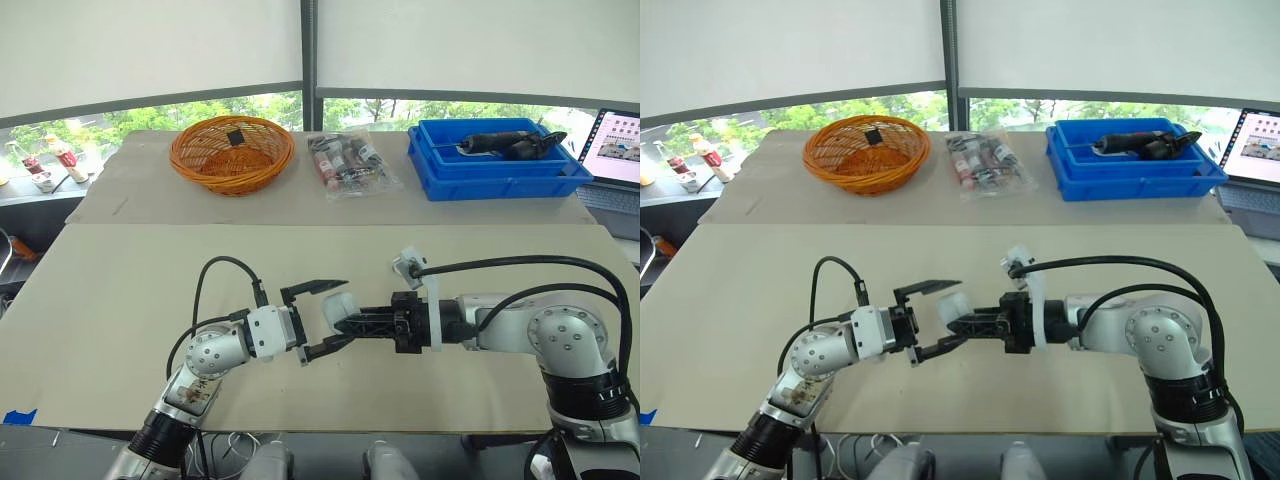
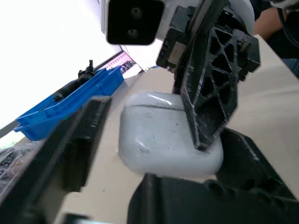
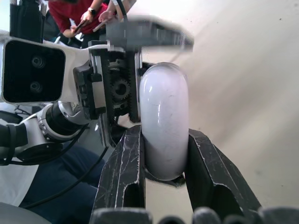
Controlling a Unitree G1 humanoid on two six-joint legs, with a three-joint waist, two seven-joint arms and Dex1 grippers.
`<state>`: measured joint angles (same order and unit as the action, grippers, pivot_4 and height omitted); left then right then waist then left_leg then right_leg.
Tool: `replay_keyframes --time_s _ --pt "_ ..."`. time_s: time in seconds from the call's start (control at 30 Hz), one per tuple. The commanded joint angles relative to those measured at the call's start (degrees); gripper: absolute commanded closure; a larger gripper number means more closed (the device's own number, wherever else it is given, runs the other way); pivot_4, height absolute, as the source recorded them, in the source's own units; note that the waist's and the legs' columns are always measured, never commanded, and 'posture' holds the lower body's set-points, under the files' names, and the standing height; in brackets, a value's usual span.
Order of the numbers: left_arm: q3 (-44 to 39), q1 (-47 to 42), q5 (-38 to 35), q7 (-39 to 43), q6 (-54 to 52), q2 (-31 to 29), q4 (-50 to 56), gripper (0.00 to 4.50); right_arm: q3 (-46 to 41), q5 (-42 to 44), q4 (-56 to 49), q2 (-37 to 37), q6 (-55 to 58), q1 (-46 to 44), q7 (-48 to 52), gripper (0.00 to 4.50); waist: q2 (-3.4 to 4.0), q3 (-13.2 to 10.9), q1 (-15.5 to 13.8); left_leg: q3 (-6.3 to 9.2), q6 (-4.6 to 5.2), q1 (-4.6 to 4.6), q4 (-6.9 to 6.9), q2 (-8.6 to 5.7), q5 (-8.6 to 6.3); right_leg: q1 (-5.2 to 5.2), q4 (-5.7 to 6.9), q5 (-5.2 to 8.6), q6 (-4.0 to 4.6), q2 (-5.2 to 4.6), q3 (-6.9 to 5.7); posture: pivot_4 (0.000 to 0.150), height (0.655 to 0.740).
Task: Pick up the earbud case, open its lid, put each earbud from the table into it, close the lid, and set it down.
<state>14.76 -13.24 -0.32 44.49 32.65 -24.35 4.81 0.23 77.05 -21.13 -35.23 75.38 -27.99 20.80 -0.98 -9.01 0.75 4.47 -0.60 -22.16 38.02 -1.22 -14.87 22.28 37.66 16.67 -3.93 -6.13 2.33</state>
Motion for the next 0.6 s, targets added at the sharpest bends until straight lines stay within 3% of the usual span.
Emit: replay_keyframes --time_s 0.03,0.17,0.27,0.33,0.43,0.6 --pt "-0.33 -0.26 -1.13 1.21 -3.51 -2.20 0.65 0.00 0.00 -0.66 -1.77 -0.42 -0.65 -1.25 1.44 3.76 0.00 0.00 0.02 0.00 0.00 0.01 0.00 0.00 0.00 0.00 0.01 0.00 0.00 0.00 0.00 0.150 0.7400" --pt "-1.58 0.13 -8.93 5.58 -24.40 -6.28 3.09 0.00 4.80 -10.11 -5.75 -6.56 -3.43 -3.59 8.48 3.76 0.07 -0.04 0.23 0.03 0.00 -0.01 0.00 0.00 0.00 0.04 0.03 0.01 -0.01 0.03 0.00 0.150 0.7400" --pt "-2.54 -1.42 -20.24 9.65 -49.01 -11.76 9.39 0.00 14.90 -25.27 -10.27 -15.83 -12.49 -6.15 18.76 3.76 0.10 -0.08 0.41 0.08 0.01 -0.05 0.00 0.01 0.00 0.10 0.02 0.01 -0.02 0.04 -0.07 0.150 0.7400" --pt "-2.03 -2.91 -26.02 12.25 -59.71 -14.78 13.96 0.00 21.88 -35.86 -11.71 -20.92 -20.14 -8.16 25.25 3.76 0.09 -0.10 0.53 0.10 0.01 -0.08 0.02 0.03 0.00 0.17 0.02 0.03 -0.05 0.05 -0.11 0.150 0.7400" --pt "-0.96 -5.91 -29.05 12.17 -67.84 -15.17 17.24 0.00 27.51 -46.14 -10.63 -23.82 -28.26 -9.70 31.35 3.76 0.05 -0.14 0.57 0.06 0.00 -0.06 0.02 0.04 0.00 0.12 -0.03 0.03 -0.06 0.06 -0.11 0.150 0.7400" --pt "1.88 -9.40 -27.73 11.33 -71.40 -13.61 19.16 0.00 29.11 -52.78 -7.66 -22.30 -32.84 -11.29 36.88 3.76 0.00 -0.17 0.46 0.03 0.00 -0.07 0.03 0.04 0.00 0.12 -0.02 0.02 -0.04 0.06 -0.08 0.150 0.7400"
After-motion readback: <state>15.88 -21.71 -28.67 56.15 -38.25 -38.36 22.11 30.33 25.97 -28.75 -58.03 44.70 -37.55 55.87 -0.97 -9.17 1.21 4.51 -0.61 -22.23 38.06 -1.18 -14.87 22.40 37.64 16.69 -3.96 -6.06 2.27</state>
